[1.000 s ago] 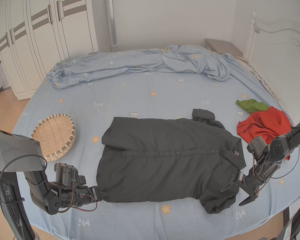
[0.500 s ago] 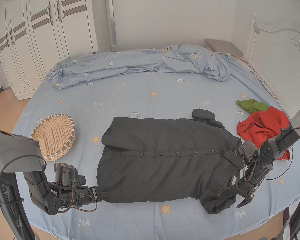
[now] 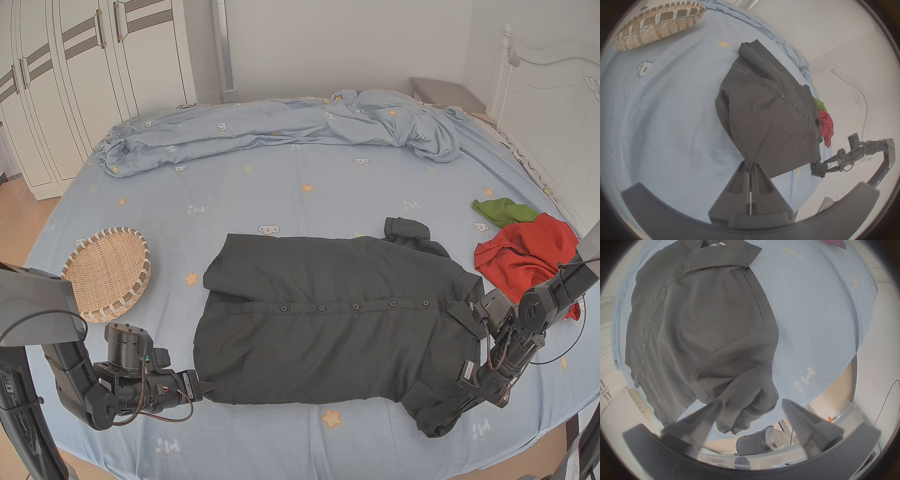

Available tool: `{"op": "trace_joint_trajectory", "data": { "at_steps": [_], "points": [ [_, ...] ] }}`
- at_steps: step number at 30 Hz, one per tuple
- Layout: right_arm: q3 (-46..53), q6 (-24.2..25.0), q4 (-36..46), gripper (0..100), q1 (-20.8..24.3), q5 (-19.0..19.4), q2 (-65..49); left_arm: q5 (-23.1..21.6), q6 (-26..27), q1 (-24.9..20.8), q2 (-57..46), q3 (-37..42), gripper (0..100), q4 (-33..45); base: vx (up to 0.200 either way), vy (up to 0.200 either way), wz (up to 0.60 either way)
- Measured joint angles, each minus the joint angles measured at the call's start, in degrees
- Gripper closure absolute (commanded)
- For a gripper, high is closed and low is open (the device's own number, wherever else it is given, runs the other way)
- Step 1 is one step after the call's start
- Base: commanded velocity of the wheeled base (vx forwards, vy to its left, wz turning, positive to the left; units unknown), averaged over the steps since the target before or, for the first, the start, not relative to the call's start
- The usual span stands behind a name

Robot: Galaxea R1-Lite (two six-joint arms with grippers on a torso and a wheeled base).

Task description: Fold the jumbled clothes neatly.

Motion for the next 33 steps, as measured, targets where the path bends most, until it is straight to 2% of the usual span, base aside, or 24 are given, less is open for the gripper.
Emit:
{"op": "trace_joint_trajectory", "data": {
  "at_steps": [9, 18, 22, 33],
  "points": [
    [9.8, -6.7, -9.5, 100, -0.4, 0.9, -4.5, 0.0, 0.1, 0.0, -0.1, 0.1, 100, 0.0, 0.000, 0.000, 0.00],
    [22.3, -15.5, -23.0, 100, -2.0, 5.9, -16.0, -1.1, 0.4, 0.0, -3.0, 2.0, 100, 0.1, 0.000, 0.000, 0.00],
    [24.6, -18.3, -24.7, 100, -3.8, 6.9, -20.2, -1.6, 0.5, 0.3, -7.1, 3.5, 100, 0.3, 0.000, 0.000, 0.00],
    [25.5, -21.4, -23.6, 100, -6.9, 7.8, -28.4, -2.8, 0.6, 2.7, -14.6, 9.7, 100, 0.3, 0.000, 0.000, 0.00]
  ]
}}
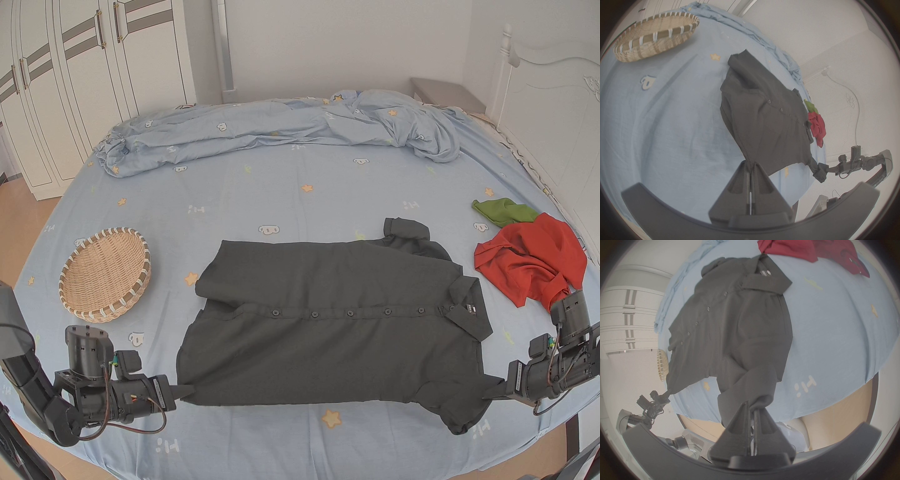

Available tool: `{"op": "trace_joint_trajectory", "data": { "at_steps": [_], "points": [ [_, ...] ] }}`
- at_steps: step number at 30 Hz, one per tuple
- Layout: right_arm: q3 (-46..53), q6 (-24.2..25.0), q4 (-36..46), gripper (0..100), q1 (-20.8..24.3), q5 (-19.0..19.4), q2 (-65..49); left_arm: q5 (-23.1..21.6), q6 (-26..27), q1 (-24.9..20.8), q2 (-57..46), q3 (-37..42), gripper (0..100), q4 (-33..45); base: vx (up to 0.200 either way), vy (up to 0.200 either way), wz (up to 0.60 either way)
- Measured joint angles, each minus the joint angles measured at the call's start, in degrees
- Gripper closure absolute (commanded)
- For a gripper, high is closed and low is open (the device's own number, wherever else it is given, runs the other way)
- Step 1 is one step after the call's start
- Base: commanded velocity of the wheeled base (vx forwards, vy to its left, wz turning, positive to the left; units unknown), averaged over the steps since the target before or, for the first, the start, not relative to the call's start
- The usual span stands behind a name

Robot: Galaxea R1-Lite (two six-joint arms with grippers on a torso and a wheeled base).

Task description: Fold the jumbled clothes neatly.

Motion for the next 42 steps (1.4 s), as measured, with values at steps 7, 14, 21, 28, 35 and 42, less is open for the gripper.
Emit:
{"op": "trace_joint_trajectory", "data": {
  "at_steps": [7, 14, 21, 28, 35, 42],
  "points": [
    [1.4, -3.2, 5.6, 100, -0.7, 0.0, -3.0, -0.3, 0.5, 0.2, 1.3, 4.3, 100, -0.3, 0.000, 0.000, 0.00],
    [3.6, -3.3, 5.8, 100, -0.9, 0.0, -5.7, -0.2, 1.3, -0.2, 4.2, 5.3, 100, -0.7, 0.000, 0.000, 0.00],
    [5.1, -3.0, 5.4, 100, -1.0, 0.1, -7.5, 0.2, 4.8, -0.3, 9.3, 5.3, 100, -5.7, 0.000, 0.000, 0.00],
    [4.4, -2.3, 0.2, 100, -1.0, 0.3, -7.7, 0.5, 4.5, 0.0, 13.0, 5.3, 100, -13.6, 0.000, 0.000, 0.00],
    [3.0, -1.2, -7.8, 100, -1.8, 0.4, -3.7, 0.6, 3.7, 0.2, 14.5, 2.9, 100, -15.4, 0.000, 0.000, 0.00],
    [2.7, 0.5, -19.3, 100, -2.3, 0.9, 2.5, 0.6, 0.9, 0.1, 14.2, -3.7, 100, -15.2, 0.000, 0.000, 0.00]
  ]
}}
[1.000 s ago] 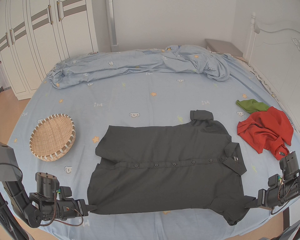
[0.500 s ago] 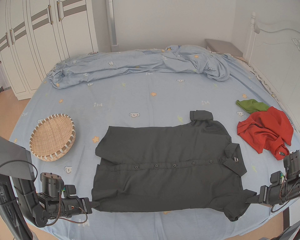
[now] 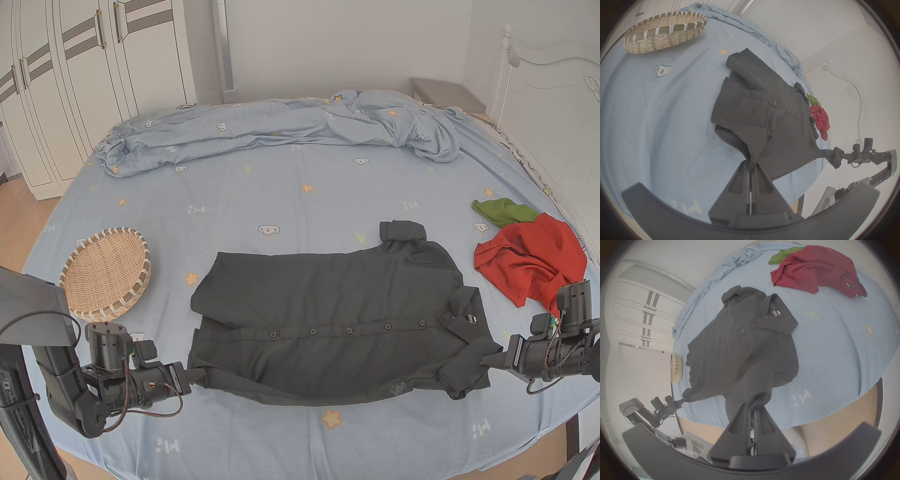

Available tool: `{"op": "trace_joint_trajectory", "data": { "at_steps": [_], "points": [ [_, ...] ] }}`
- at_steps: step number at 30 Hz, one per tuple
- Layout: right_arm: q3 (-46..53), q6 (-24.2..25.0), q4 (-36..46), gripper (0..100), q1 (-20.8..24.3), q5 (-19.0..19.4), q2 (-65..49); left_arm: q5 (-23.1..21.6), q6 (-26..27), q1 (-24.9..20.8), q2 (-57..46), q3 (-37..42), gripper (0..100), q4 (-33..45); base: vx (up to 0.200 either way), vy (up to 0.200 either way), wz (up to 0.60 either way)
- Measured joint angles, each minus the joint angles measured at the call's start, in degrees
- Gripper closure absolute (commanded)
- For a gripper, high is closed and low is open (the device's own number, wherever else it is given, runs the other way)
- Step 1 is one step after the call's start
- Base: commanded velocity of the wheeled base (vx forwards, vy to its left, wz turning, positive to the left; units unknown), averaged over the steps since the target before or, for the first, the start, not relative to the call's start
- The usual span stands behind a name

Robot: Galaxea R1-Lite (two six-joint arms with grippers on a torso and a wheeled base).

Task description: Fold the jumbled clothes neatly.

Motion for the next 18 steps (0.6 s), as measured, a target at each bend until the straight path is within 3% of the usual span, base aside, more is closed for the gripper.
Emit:
{"op": "trace_joint_trajectory", "data": {
  "at_steps": [5, 8, 13, 18],
  "points": [
    [0.1, 0.6, -7.4, 100, -0.2, 0.1, 4.2, 0.0, -0.5, 0.0, -0.7, -6.0, 100, 1.7, 0.000, 0.000, 0.00],
    [0.6, 2.1, -14.0, 100, -0.2, -0.1, 7.0, 0.0, -0.6, 0.0, -0.8, -10.9, 100, 6.6, 0.000, 0.000, 0.00],
    [1.8, 3.5, -21.6, 100, 0.1, -0.4, 10.3, 0.0, -0.6, 0.0, -0.7, -15.9, 100, 13.0, 0.000, 0.000, 0.00],
    [3.4, 3.9, -29.9, 100, 0.3, -0.9, 14.0, 0.1, -0.7, 0.5, 0.0, -18.9, 100, 14.8, 0.000, 0.000, 0.00]
  ]
}}
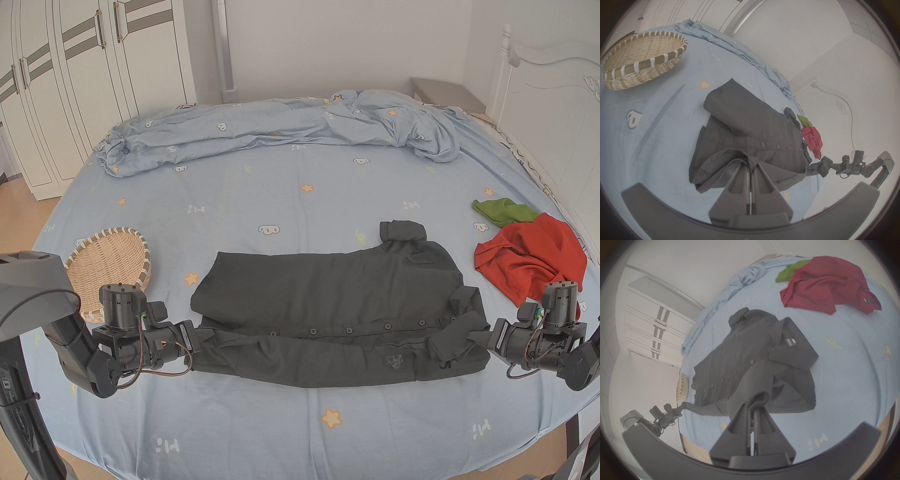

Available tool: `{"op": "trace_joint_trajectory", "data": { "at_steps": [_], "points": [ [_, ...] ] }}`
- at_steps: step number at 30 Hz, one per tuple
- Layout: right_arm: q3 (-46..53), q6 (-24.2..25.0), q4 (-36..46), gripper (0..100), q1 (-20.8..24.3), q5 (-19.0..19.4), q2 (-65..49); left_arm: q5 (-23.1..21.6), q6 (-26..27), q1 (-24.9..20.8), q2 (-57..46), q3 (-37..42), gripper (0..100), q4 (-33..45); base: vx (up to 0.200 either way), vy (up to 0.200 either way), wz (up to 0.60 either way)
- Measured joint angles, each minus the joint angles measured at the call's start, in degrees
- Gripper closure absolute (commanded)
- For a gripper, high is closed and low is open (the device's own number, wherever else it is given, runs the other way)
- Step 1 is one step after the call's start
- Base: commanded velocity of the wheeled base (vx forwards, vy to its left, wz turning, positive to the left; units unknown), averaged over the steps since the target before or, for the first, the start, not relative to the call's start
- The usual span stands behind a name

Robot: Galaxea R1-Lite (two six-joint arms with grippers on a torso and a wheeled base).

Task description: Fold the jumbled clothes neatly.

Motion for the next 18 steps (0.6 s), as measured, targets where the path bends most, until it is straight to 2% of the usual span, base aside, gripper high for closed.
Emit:
{"op": "trace_joint_trajectory", "data": {
  "at_steps": [7, 14, 15, 18],
  "points": [
    [3.3, 0.7, -15.6, 100, 0.9, -2.8, 7.7, 0.1, 0.0, 0.8, 2.2, -2.5, 100, 0.4, 0.000, 0.000, 0.00],
    [6.5, 4.2, -31.6, 100, 3.0, -4.7, 17.7, 0.2, 0.0, 1.7, 5.0, -4.3, 100, 0.5, 0.000, 0.000, 0.00],
    [6.8, 4.5, -32.5, 100, 3.1, -4.9, 18.8, 0.2, 0.0, 1.8, 5.3, -4.4, 0, 0.6, 0.000, 0.000, 0.00],
    [7.6, 5.3, -33.5, 100, 3.5, -5.2, 21.3, 0.2, 0.0, 2.3, 6.3, -4.7, 0, 0.6, 0.000, 0.000, 0.00]
  ]
}}
